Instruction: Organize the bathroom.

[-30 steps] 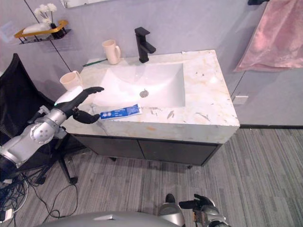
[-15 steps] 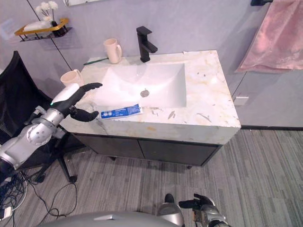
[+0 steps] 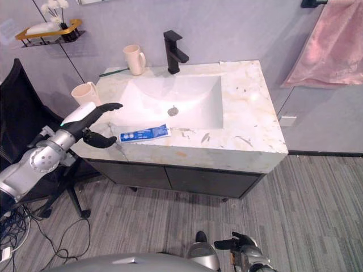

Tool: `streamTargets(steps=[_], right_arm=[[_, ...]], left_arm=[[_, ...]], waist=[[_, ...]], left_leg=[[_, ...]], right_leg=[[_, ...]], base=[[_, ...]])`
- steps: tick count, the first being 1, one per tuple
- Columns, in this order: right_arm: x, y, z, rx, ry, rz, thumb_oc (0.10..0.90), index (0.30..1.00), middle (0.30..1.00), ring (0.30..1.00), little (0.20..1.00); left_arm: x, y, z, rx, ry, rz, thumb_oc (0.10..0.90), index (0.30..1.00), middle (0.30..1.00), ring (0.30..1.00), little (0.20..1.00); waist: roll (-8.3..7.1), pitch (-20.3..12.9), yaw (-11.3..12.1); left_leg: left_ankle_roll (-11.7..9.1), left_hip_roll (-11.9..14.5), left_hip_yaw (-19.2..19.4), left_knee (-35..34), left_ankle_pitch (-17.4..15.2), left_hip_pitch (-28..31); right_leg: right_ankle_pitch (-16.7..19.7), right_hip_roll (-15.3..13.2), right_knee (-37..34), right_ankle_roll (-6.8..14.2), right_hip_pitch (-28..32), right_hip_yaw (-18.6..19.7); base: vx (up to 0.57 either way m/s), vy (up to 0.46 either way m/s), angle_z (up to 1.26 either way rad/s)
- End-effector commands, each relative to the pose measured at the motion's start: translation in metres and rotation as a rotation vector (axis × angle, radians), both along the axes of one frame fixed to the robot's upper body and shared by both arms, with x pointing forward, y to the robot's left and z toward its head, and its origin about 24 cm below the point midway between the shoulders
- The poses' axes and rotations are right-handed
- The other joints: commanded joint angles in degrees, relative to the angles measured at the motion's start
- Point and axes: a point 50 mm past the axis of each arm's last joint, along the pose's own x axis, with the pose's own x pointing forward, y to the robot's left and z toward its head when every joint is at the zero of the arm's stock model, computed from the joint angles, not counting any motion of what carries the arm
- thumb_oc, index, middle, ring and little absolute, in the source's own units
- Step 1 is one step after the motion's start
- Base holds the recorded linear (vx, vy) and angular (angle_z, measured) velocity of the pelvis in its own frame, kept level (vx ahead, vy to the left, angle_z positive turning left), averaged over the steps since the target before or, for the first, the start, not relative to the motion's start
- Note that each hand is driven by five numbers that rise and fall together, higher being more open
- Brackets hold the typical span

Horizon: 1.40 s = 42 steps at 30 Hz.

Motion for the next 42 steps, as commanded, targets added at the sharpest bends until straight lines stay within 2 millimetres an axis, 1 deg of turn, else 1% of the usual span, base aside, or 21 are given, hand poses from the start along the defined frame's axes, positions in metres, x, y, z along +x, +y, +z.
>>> streamTargets(steps=[1,6,16,22,27,33,34,35,36,37,42], right_arm=[[0.014,0.0,0.003,-0.015,-0.023,0.034,0.8,0.9,0.9,0.9,0.9],[0.013,-0.001,0.003,-0.019,-0.021,0.036,0.8,0.9,0.9,0.9,0.9],[0.011,-0.002,0.003,-0.022,-0.021,0.026,0.8,0.9,0.9,0.9,0.9],[0.009,-0.003,0.003,-0.023,-0.017,0.024,0.8,0.9,0.9,0.9,0.9],[0.008,-0.004,0.003,-0.025,-0.018,0.014,0.8,0.9,0.9,0.9,0.9],[0.007,-0.006,0.004,-0.031,-0.025,-0.001,0.8,0.9,0.9,0.9,0.9],[0.007,-0.006,0.004,-0.031,-0.025,-0.001,0.8,0.9,0.9,0.9,0.9],[0.006,-0.007,0.004,-0.032,-0.025,-0.001,0.8,0.9,0.9,0.9,0.9],[0.007,-0.007,0.004,-0.032,-0.025,-0.003,0.8,0.9,0.9,0.9,0.9],[0.007,-0.008,0.004,-0.034,-0.025,-0.003,0.8,0.9,0.9,0.9,0.9],[0.007,-0.008,0.005,-0.035,-0.025,0.0,0.8,0.9,0.9,0.9,0.9]], left_arm=[[0.014,0.004,0.059,-0.021,-0.216,0.01,0.8,0.9,0.9,0.9,0.9],[0.016,-0.006,0.052,-0.029,-0.189,0.005,0.8,0.9,0.9,0.9,0.9],[0.019,-0.018,0.047,-0.063,-0.16,-0.011,0.8,0.9,0.9,0.9,0.9],[0.021,-0.018,0.045,-0.04,-0.17,0.014,0.8,0.9,0.9,0.9,0.9],[0.022,-0.017,0.043,-0.04,-0.151,0.02,0.8,0.9,0.9,0.9,0.9],[0.024,-0.015,0.038,0.003,-0.12,0.048,0.8,0.9,0.9,0.9,0.9],[0.025,-0.015,0.038,0.003,-0.12,0.048,0.717,0.775,0.775,0.775,0.775],[0.025,-0.014,0.037,0.0,-0.11,0.047,0.596,0.594,0.594,0.594,0.594],[0.025,-0.014,0.037,-0.001,-0.106,0.047,0.519,0.479,0.479,0.479,0.479],[0.025,-0.014,0.038,0.003,-0.108,0.052,0.4,0.3,0.3,0.3,0.3],[0.026,-0.014,0.036,0.019,-0.103,0.053,0.4,0.3,0.3,0.3,0.3]], waist=[[-1.37,-2.24,-0.83],[-1.08,-2.16,-1.42],[-0.38,-1.9,-2.35],[-0.28,-1.92,-2.7],[-0.17,-1.84,-2.96],[-0.11,-1.66,-3.32],[-0.11,-1.65,-3.32],[-0.15,-1.67,-3.38],[-0.15,-1.67,-3.41],[-0.09,-1.68,-3.44],[-0.19,-1.54,-3.58]], left_leg=[[2.01,-1.98,3.34,7.09,-4.34,-2.55],[2.04,-1.92,3.8,7.19,-4.37,-2.55],[1.85,-1.73,4.26,7.61,-4.34,-2.83],[1.78,-1.68,4.28,7.76,-4.38,-2.86],[1.68,-1.52,4.25,8.21,-4.41,-3.06],[1.6,-1.46,4.17,8.6,-4.41,-3.28],[1.6,-1.46,4.17,8.61,-4.41,-3.28],[1.57,-1.46,4.27,8.61,-4.45,-3.19],[1.56,-1.42,4.32,8.65,-4.43,-3.2],[1.55,-1.42,4.35,8.69,-4.44,-3.23],[1.63,-1.46,4.28,8.94,-4.56,-3.33]], right_leg=[[-12.32,0.17,7.79,2.05,0.35,2.9],[-12.33,0.08,7.98,2.09,0.1,3.23],[-12.54,0.13,8.58,1.99,-0.5,3.92],[-12.62,0.29,8.62,1.91,-0.49,4.3],[-12.71,0.35,8.82,1.75,-0.64,4.59],[-12.76,0.48,8.92,1.63,-0.7,4.92],[-12.76,0.49,8.91,1.63,-0.68,4.91],[-12.77,0.48,8.82,1.63,-0.57,4.89],[-12.76,0.49,8.84,1.59,-0.57,4.91],[-12.77,0.48,8.86,1.57,-0.59,4.9],[-12.86,0.52,9.11,1.5,-0.68,5.0]], base=[[0.0,0.0,0.0],[0.0,0.0,0.0],[0.0,-0.001,0.0],[0.0,-0.003,-0.01],[0.02,-0.011,-0.07],[0.0,-0.002,-0.01],[0.0,0.0,0.0],[0.0,0.0,0.0],[0.03,0.0,-0.01],[0.0,0.0,0.0],[0.0,0.0,0.0]])
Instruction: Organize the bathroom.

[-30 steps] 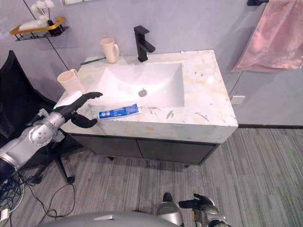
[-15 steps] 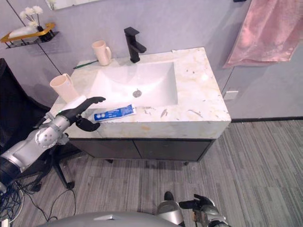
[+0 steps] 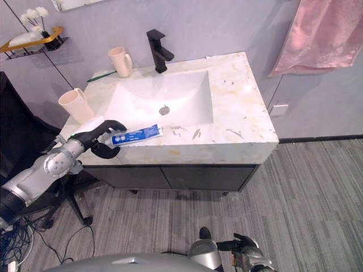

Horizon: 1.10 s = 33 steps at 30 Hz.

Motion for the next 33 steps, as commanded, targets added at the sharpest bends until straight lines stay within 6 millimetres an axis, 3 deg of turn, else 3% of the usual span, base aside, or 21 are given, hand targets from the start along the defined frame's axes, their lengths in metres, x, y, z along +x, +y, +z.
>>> streamTargets(steps=[1,18,25,33], right_arm=[[0.011,-0.004,0.004,-0.024,-0.032,0.01,0.8,0.9,0.9,0.9,0.9],[0.009,-0.001,0.003,-0.02,-0.027,0.022,0.8,0.9,0.9,0.9,0.9],[0.008,-0.001,0.002,-0.02,-0.027,0.025,0.8,0.9,0.9,0.9,0.9],[0.006,0.003,0.0,-0.013,-0.021,0.027,0.8,0.9,0.9,0.9,0.9]], left_arm=[[0.028,-0.002,0.065,-0.036,-0.243,0.018,0.4,0.3,0.3,0.3,0.3],[0.028,0.002,0.071,-0.057,-0.28,0.033,0.4,0.3,0.3,0.3,0.3],[0.025,0.004,0.078,-0.142,-0.313,0.023,0.4,0.3,0.3,0.3,0.3],[0.023,0.006,0.084,-0.205,-0.317,0.024,0.4,0.3,0.3,0.3,0.3]], waist=[[-2.92,-1.75,-0.84],[-3.06,-1.88,-0.61],[-3.21,-2.09,-0.28],[-4.24,-2.06,0.13]], left_leg=[[1.65,-1.47,2.77,8.79,-4.26,-3.11],[1.98,-1.98,2.49,8.36,-4.39,-2.86],[2.0,-2.15,2.46,7.89,-4.27,-2.64],[2.25,-2.12,2.37,7.66,-4.28,-2.66]], right_leg=[[-12.78,0.3,9.14,1.33,0.33,3.5],[-12.84,0.15,9.6,1.68,0.19,3.65],[-12.65,0.16,9.34,1.8,0.33,3.51],[-12.33,0.26,9.07,1.98,0.32,3.48]], base=[[0.0,0.0,0.0],[0.0,0.0,0.0],[0.0,0.0,0.0],[0.0,0.0,0.0]])
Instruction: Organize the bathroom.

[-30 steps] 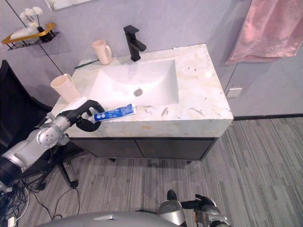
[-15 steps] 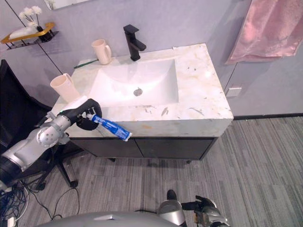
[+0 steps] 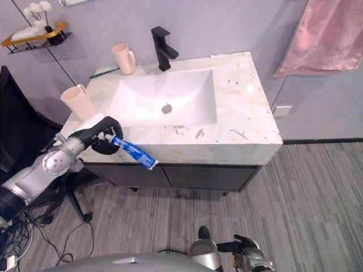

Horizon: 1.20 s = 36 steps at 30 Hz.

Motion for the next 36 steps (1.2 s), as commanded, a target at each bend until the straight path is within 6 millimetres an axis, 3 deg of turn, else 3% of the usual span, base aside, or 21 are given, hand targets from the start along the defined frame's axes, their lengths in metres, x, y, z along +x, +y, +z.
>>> streamTargets(steps=[1,17,28,36], right_arm=[[0.009,0.003,0.001,-0.014,-0.028,0.026,0.8,0.9,0.9,0.9,0.9],[0.009,0.01,-0.001,-0.004,-0.024,0.038,0.8,0.9,0.9,0.9,0.9],[0.002,0.012,-0.003,-0.006,-0.018,-0.016,0.8,0.9,0.9,0.9,0.9],[-0.006,0.003,-0.001,-0.055,-0.086,-0.187,0.8,0.9,0.9,0.9,0.9]], left_arm=[[0.021,0.008,0.077,-0.103,-0.306,0.038,0.4,0.3,0.3,0.3,0.3],[0.018,0.01,0.092,-0.308,-0.314,0.02,0.4,0.3,0.3,0.3,0.3],[0.009,0.0,0.134,-0.63,-0.398,-0.06,0.4,0.3,0.3,0.3,0.3],[0.001,-0.012,0.188,-0.901,-0.474,-0.136,0.4,0.3,0.3,0.3,0.3]], waist=[[-2.85,-3.0,-1.14],[-4.58,-3.08,0.05],[-6.03,-3.07,0.67],[-6.72,-3.24,-0.51]], left_leg=[[2.28,-1.96,2.04,7.66,-4.05,-2.74],[2.46,-1.9,1.82,6.94,-3.68,-2.43],[2.63,-2.02,1.39,6.07,-3.25,-2.14],[2.74,-2.47,1.57,3.72,-2.46,-0.86]], right_leg=[[-12.47,0.34,9.05,1.77,0.36,3.21],[-11.85,0.62,8.07,1.93,0.86,2.5],[-11.26,0.8,7.36,2.18,1.23,2.15],[-10.76,0.86,7.21,3.22,1.35,2.62]], base=[[0.0,0.0,0.0],[0.0,0.0,0.0],[-0.01,0.008,0.0],[0.0,0.045,0.0]])
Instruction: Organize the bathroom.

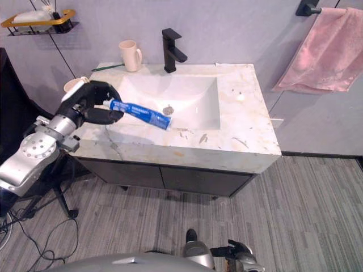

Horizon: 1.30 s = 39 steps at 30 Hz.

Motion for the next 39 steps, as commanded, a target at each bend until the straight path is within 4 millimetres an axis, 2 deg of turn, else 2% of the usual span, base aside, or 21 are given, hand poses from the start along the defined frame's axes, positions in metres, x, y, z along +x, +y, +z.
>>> streamTargets(steps=[1,5,7,10,12,13,15,16,18,20,21,23,24,25,28,29,34,35,36,37,39], right_arm=[[0.009,-0.02,0.01,-0.103,-0.122,-0.155,0.8,0.9,0.9,0.9,0.9],[0.025,-0.056,0.036,-0.29,-0.324,-0.331,0.8,0.9,0.9,0.9,0.9],[0.036,-0.081,0.06,-0.435,-0.45,-0.418,0.8,0.9,0.9,0.9,0.9],[0.048,-0.107,0.093,-0.593,-0.592,-0.48,0.8,0.9,0.9,0.9,0.9],[0.066,-0.144,0.16,-0.835,-0.853,-0.546,0.8,0.9,0.9,0.9,0.9],[0.067,-0.147,0.172,-0.886,-0.915,-0.558,0.8,0.9,0.9,0.9,0.9],[0.085,-0.155,0.236,-1.027,-1.168,-0.527,0.8,0.9,0.9,0.9,0.9],[0.086,-0.154,0.239,-1.035,-1.181,-0.525,0.8,0.9,0.9,0.9,0.9],[0.102,-0.144,0.297,-1.08,-1.449,-0.467,0.8,0.9,0.9,0.9,0.9],[0.114,-0.125,0.339,-1.098,-1.669,-0.386,0.8,0.9,0.9,0.9,0.9],[0.12,-0.107,0.367,-1.067,-1.859,-0.31,0.8,0.9,0.9,0.9,0.9],[0.128,-0.075,0.402,-0.977,-2.108,-0.169,0.8,0.9,0.9,0.9,0.9],[0.132,-0.046,0.426,-0.864,-2.286,-0.031,0.8,0.9,0.9,0.9,0.9],[0.134,-0.041,0.43,-0.837,-2.307,-0.001,0.8,0.9,0.9,0.9,0.9],[0.146,-0.001,0.454,-0.513,-2.478,0.189,0.8,0.9,0.9,0.9,0.9],[0.155,0.017,0.461,-0.27,-2.502,0.298,0.8,0.9,0.9,0.9,0.9],[0.178,0.066,0.468,0.257,-2.43,0.517,0.8,0.9,0.9,0.9,0.9],[0.179,0.065,0.468,0.26,-2.429,0.519,0.8,0.9,0.9,0.9,0.9],[0.185,0.075,0.468,0.434,-2.385,0.527,0.8,0.9,0.9,0.9,0.9],[0.19,0.079,0.467,0.497,-2.368,0.508,0.8,0.9,0.9,0.9,0.9],[0.193,0.082,0.466,0.557,-2.346,0.495,0.8,0.9,0.9,0.9,0.9]], left_arm=[[-0.002,-0.003,0.116,-0.245,-0.405,-0.009,0.4,0.3,0.3,0.3,0.3],[0.0,-0.007,0.145,-0.344,-0.454,0.017,0.4,0.3,0.3,0.3,0.3],[0.001,-0.008,0.159,-0.409,-0.467,0.023,0.4,0.3,0.3,0.3,0.3],[0.001,-0.008,0.171,-0.464,-0.49,0.046,0.4,0.3,0.3,0.3,0.3],[-0.001,-0.008,0.187,-0.591,-0.519,0.054,0.4,0.3,0.3,0.3,0.3],[-0.001,-0.008,0.189,-0.616,-0.513,0.044,0.4,0.3,0.3,0.3,0.3],[-0.002,-0.007,0.196,-0.68,-0.514,0.042,0.4,0.3,0.3,0.3,0.3],[-0.001,-0.007,0.196,-0.686,-0.512,0.039,0.4,0.3,0.3,0.3,0.3],[0.001,-0.009,0.197,-0.747,-0.483,0.028,0.4,0.3,0.3,0.3,0.3],[0.007,-0.014,0.193,-0.783,-0.449,0.018,0.4,0.3,0.3,0.3,0.3],[0.01,-0.019,0.191,-0.812,-0.439,0.021,0.4,0.3,0.3,0.3,0.3],[0.014,-0.026,0.185,-0.864,-0.412,0.003,0.4,0.3,0.3,0.3,0.3],[0.017,-0.033,0.177,-0.905,-0.388,-0.016,0.4,0.3,0.3,0.3,0.3],[0.016,-0.034,0.176,-0.909,-0.386,-0.018,0.4,0.3,0.3,0.3,0.3],[0.018,-0.049,0.155,-0.986,-0.337,-0.057,0.4,0.3,0.3,0.3,0.3],[0.018,-0.058,0.143,-1.029,-0.308,-0.08,0.4,0.3,0.3,0.3,0.3],[0.014,-0.085,0.108,-1.102,-0.242,-0.146,0.4,0.3,0.3,0.3,0.3],[0.014,-0.084,0.107,-1.103,-0.242,-0.145,0.4,0.3,0.3,0.3,0.3],[0.012,-0.092,0.096,-1.116,-0.231,-0.172,0.4,0.3,0.3,0.3,0.3],[0.01,-0.096,0.089,-1.132,-0.222,-0.191,0.4,0.3,0.3,0.3,0.3],[0.009,-0.1,0.084,-1.145,-0.214,-0.211,0.4,0.3,0.3,0.3,0.3]], waist=[[-1.14,-2.5,-1.76],[-1.92,-2.53,-3.8],[-2.42,-2.48,-5.07],[-2.78,-2.5,-6.19],[-3.09,-2.72,-7.76],[-3.08,-2.76,-7.9],[-2.96,-3.06,-8.73],[-2.88,-3.06,-8.69],[-2.56,-3.27,-9.29],[-2.25,-3.4,-9.44],[-2.16,-3.52,-9.46],[-2.09,-3.82,-9.19],[-2.21,-4.1,-8.9],[-2.19,-4.14,-8.93],[-2.43,-4.48,-7.96],[-2.63,-4.56,-7.36],[-3.61,-5.09,-5.45],[-3.59,-5.1,-5.53],[-4.06,-5.13,-4.79],[-4.43,-5.33,-4.15],[-4.76,-5.41,-3.76]], left_leg=[[2.52,-2.15,2.44,3.6,-2.16,-1.2],[2.45,-2.28,3.09,2.36,-1.66,-0.44],[2.39,-2.33,3.77,2.01,-1.5,-0.16],[2.32,-2.37,4.36,1.83,-1.36,0.0],[2.11,-2.54,4.96,1.64,-1.14,-0.08],[2.08,-2.59,4.96,1.57,-1.08,-0.12],[2.12,-2.95,4.81,1.46,-1.02,-0.46],[2.15,-2.97,4.81,1.43,-1.03,-0.48],[2.28,-3.3,4.69,1.25,-1.04,-0.66],[2.43,-3.6,4.65,1.04,-1.08,-0.75],[2.56,-3.82,4.64,0.93,-1.13,-0.85],[2.74,-4.1,4.47,0.8,-1.21,-0.96],[2.78,-4.22,4.32,0.71,-1.23,-1.05],[2.78,-4.23,4.3,0.71,-1.22,-1.1],[2.86,-4.32,4.0,0.79,-1.2,-1.46],[2.91,-4.28,3.89,0.98,-1.22,-1.69],[3.06,-3.97,3.98,1.69,-1.07,-2.47],[3.07,-3.98,3.93,1.71,-1.09,-2.45],[3.04,-3.74,4.16,2.06,-0.84,-2.9],[2.96,-3.6,4.13,2.4,-0.91,-3.3],[2.9,-3.5,4.0,2.59,-0.95,-3.48]], right_leg=[[-10.87,1.03,7.21,3.52,0.48,3.29],[-10.0,1.19,7.23,4.19,0.01,4.27],[-9.55,1.25,7.28,4.49,-0.31,4.91],[-9.17,1.31,7.19,4.63,-0.48,5.44],[-8.89,1.54,7.16,4.67,-0.79,6.15],[-8.9,1.61,7.17,4.66,-0.83,6.27],[-9.01,1.97,7.06,4.64,-0.97,6.98],[-9.03,2.01,7.09,4.65,-1.01,7.04],[-9.26,2.29,7.15,4.62,-1.21,7.74],[-9.46,2.52,7.17,4.66,-1.22,8.12],[-9.5,2.63,7.02,4.69,-1.21,8.33],[-9.68,2.82,6.87,4.61,-1.14,8.53],[-9.81,2.85,6.74,4.59,-1.17,8.47],[-9.82,2.86,6.71,4.57,-1.19,8.47],[-10.11,2.95,6.44,4.18,-1.04,8.28],[-10.2,2.88,6.35,3.97,-0.97,8.03],[-10.32,2.57,5.9,3.41,-0.74,7.15],[-10.35,2.55,5.91,3.42,-0.69,7.1],[-10.16,2.61,5.89,3.11,-0.83,6.98],[-10.13,2.58,5.82,2.97,-0.88,6.72],[-10.12,2.52,5.74,2.92,-0.83,6.38]], base=[[0.01,0.035,-0.01],[0.01,0.033,-0.09],[0.0,0.031,-0.22],[-0.01,0.035,-0.13],[-0.01,0.07,-0.18],[-0.01,0.071,-0.21],[-0.01,0.068,-0.25],[-0.01,0.068,-0.23],[-0.01,0.077,-0.19],[0.0,0.078,-0.19],[0.0,0.075,-0.22],[0.01,0.067,-0.32],[0.01,0.049,-0.25],[0.01,0.044,-0.15],[0.01,0.036,-0.08],[0.01,0.024,-0.05],[0.01,-0.004,0.01],[0.01,-0.014,0.07],[-0.02,-0.031,0.14],[-0.01,-0.039,0.17],[0.0,-0.024,0.16]])
